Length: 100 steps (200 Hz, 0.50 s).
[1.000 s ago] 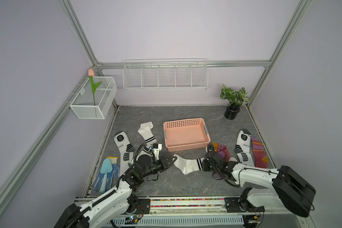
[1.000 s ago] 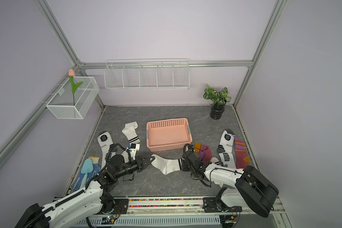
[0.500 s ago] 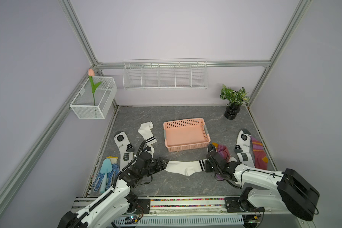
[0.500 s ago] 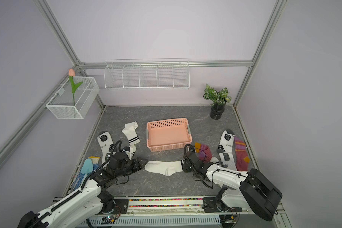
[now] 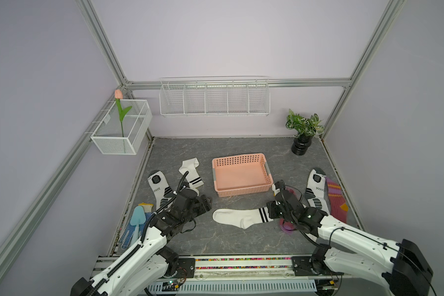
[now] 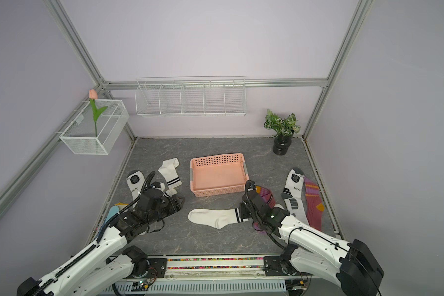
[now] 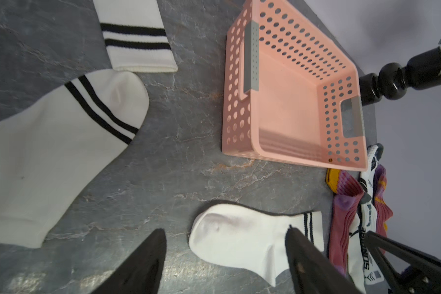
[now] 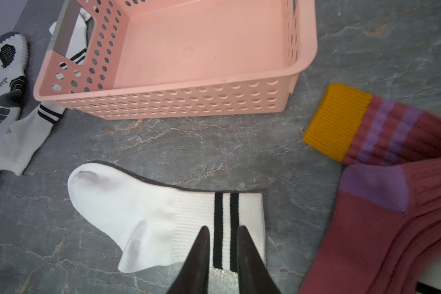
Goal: Place the socks together as a pair
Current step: Adjust the sock at the center of the board.
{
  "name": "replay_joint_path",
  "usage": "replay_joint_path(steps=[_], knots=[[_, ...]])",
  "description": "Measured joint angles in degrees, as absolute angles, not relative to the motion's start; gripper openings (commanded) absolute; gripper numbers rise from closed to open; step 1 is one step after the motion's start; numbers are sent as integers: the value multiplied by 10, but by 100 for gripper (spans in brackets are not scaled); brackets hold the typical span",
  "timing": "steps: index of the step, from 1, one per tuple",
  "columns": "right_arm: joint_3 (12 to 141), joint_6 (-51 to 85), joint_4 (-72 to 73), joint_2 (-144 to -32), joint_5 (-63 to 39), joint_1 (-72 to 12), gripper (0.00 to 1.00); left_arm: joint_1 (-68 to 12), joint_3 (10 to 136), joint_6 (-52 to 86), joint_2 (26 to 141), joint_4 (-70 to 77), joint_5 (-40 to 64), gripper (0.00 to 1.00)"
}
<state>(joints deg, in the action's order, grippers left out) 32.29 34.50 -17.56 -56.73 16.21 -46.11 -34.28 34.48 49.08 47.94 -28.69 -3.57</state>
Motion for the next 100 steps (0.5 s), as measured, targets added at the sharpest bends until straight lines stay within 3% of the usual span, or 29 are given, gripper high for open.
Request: replay_joint_path(steps=[57,100], knots=[[337,313,-254,-481,245,-448,27,-254,428,504,530,-374,-86,71],[381,296,-328,-448,259,-336,39,-228,427,510,542,-341,-28,71]])
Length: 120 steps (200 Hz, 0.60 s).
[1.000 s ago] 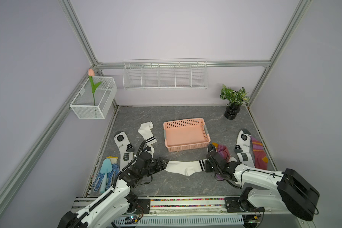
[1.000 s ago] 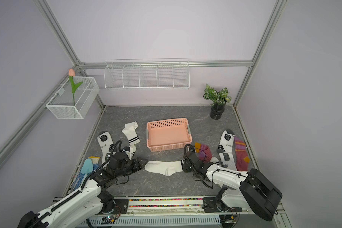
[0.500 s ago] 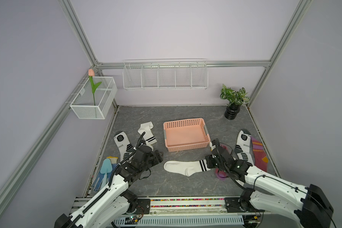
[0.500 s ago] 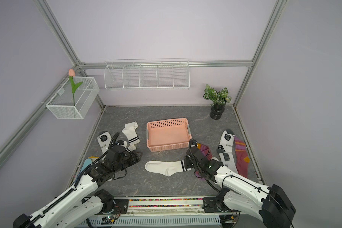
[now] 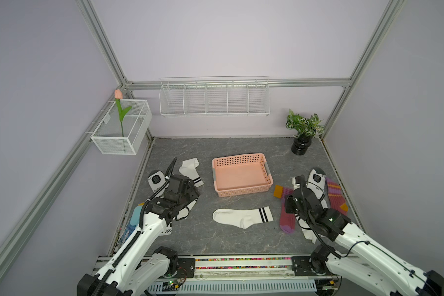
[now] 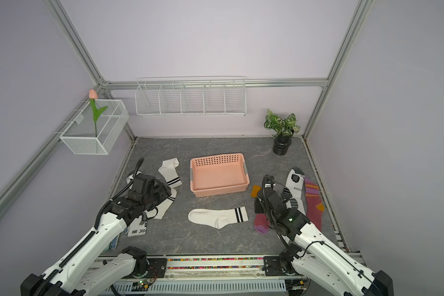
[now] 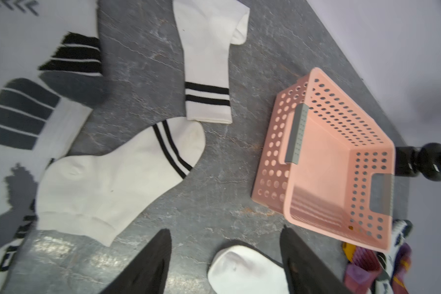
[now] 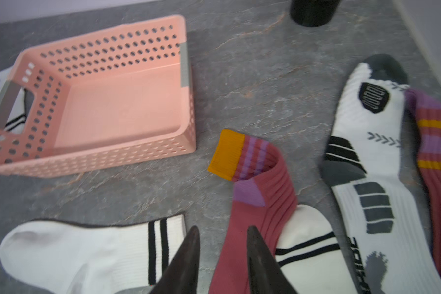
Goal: Place the socks together as a pair
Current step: Adjust the sock at the center of the board, then pick up the sock from the center of the board.
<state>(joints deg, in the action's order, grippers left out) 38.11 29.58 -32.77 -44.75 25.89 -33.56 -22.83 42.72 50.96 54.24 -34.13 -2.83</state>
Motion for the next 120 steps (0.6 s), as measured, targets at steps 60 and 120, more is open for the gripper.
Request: replay_joint_path(steps=[60,120], knots=[[428,296,-417,-458,162,-80,41,-290,426,509,556,-247,22,71],[411,308,-436,-545,5,26,44,-323,375,498,586,-164,76,70]])
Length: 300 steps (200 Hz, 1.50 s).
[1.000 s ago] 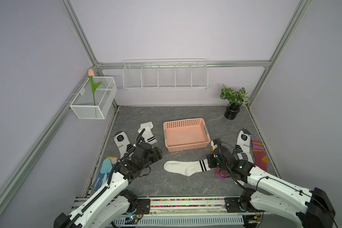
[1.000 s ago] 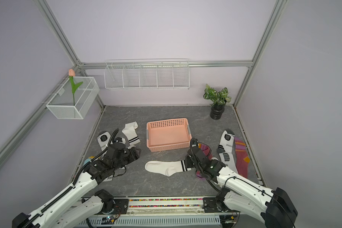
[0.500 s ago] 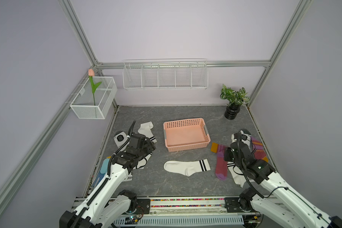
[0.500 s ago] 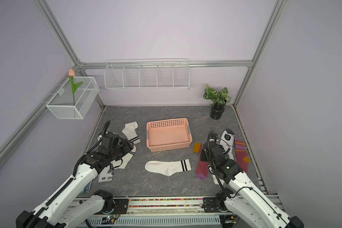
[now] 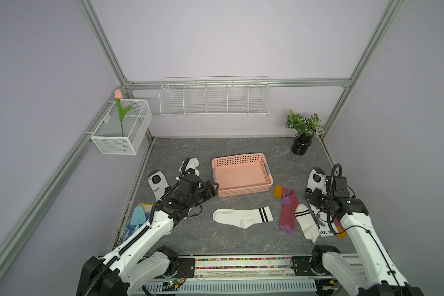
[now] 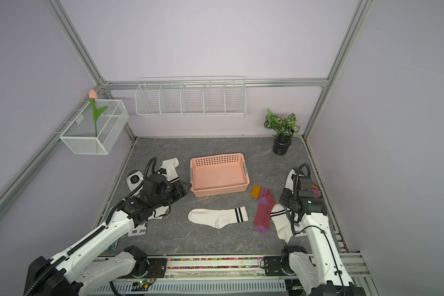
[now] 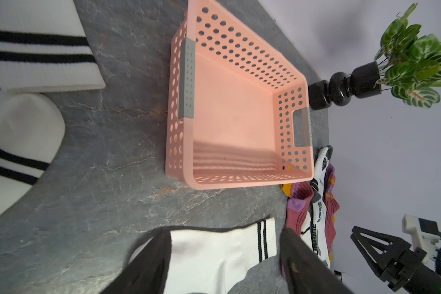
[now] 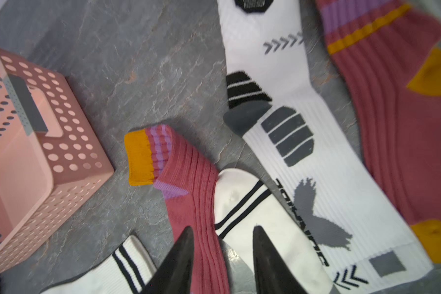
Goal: Place the socks together as a pair
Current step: Pick up the sock from the center of the board.
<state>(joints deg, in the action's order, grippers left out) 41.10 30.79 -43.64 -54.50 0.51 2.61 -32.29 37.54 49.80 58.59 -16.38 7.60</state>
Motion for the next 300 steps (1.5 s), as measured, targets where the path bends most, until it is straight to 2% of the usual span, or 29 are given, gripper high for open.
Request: replay_joint_path(steps=[75,141,152,163,193,208,221,245,271,300], knots=[[364,351,-427,-636,2,-13,44,-323,345,462,570,-169,67,71],[364,372,-358,-693,32,-13,41,-315,345,476,515,-240,-59,73],[365,375,-349,-703,32,-14,41,-299,345,479,512,-243,-69,73],[365,378,-344,-704,32,-14,40,-269,345,484,522,-239,-69,67],[365,379,-329,-673,39,-27,41,-154,389,478,662,-223,-58,61],[368,378,-326,-645,43,-36,41,-124,439,475,750,-222,-59,59],[376,376,-324,-624,44,-42,41,-106,481,474,815,-211,-57,53],[388,367,-320,-594,45,-51,41,-89,546,467,921,-194,-40,45],[390,355,-321,-574,47,-57,41,-86,607,457,1016,-195,-29,45],[390,345,-324,-557,47,-61,41,-86,637,451,1056,-209,-33,48]])
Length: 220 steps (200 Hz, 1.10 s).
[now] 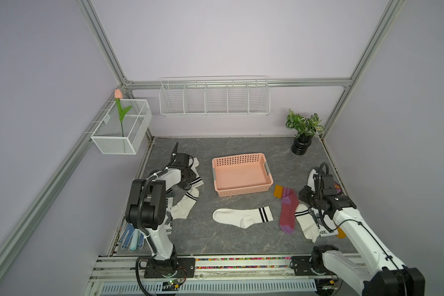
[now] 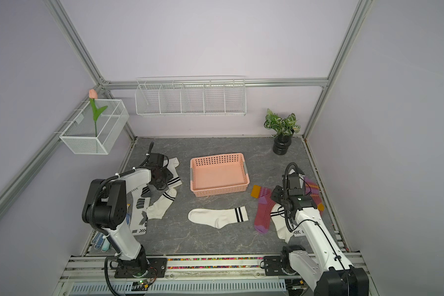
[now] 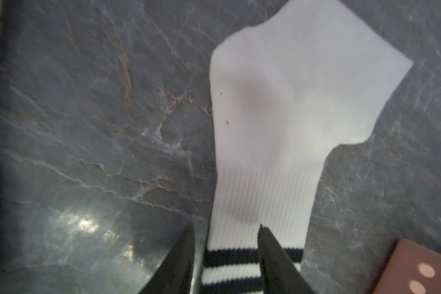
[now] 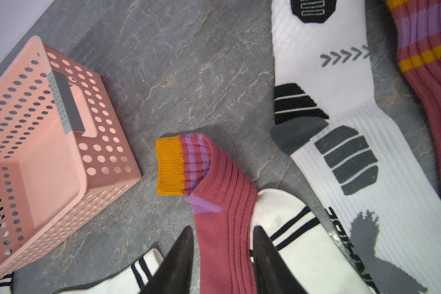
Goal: Place the socks together as a pair
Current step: Pick up the sock from the center of the board.
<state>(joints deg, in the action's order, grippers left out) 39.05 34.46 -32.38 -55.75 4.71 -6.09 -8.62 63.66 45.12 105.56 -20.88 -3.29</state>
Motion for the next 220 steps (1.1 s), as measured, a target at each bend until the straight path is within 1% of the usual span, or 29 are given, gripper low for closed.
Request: replay_joint_path(steps=[8,23,37,62,90,97,104,128,144,172,191,201,220], knots=[[390,343,-324,-555,47,-62,41,-86,642,449,1058,-212,-38,48],[391,340,-325,-552,47,-65,42,-86,643,446,1058,-216,-45,46],[393,336,-327,-552,47,-68,41,-86,643,442,1062,-218,-44,40],[399,330,-328,-552,47,-73,41,-92,652,436,1069,-222,-41,40],[402,329,-328,-553,47,-80,42,-121,663,426,1075,-241,-48,40],[402,329,-328,-553,47,-81,42,-128,666,424,1076,-247,-52,39],[402,329,-328,-554,47,-82,41,-133,671,422,1080,-253,-59,36],[402,329,-328,-554,49,-85,41,-143,700,412,1101,-274,-87,33],[403,328,-329,-554,51,-86,42,-155,727,405,1121,-293,-113,26],[405,325,-333,-545,53,-89,41,-173,754,398,1142,-307,-140,18],[405,325,-336,-536,55,-89,42,-175,755,397,1142,-307,-141,9],[406,324,-336,-533,55,-89,42,-175,756,401,1142,-307,-138,0],[408,319,-336,-531,51,-91,41,-175,763,400,1142,-317,-126,0]])
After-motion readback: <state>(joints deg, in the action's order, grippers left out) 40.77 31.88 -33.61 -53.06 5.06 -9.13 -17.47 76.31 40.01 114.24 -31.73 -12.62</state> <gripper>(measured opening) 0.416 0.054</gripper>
